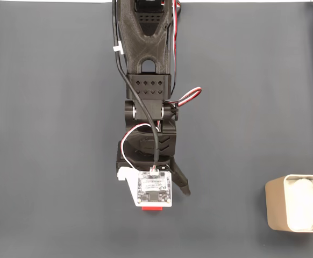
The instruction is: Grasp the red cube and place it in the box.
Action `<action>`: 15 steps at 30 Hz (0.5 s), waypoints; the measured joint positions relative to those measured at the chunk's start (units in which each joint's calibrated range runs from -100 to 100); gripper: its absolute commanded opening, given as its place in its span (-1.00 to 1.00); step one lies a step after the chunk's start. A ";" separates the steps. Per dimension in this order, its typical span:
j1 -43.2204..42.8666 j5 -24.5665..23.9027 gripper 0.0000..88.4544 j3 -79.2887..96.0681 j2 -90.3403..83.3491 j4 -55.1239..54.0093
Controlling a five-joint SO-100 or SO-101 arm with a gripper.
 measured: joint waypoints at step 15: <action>0.00 0.00 -0.15 -0.81 2.61 -0.40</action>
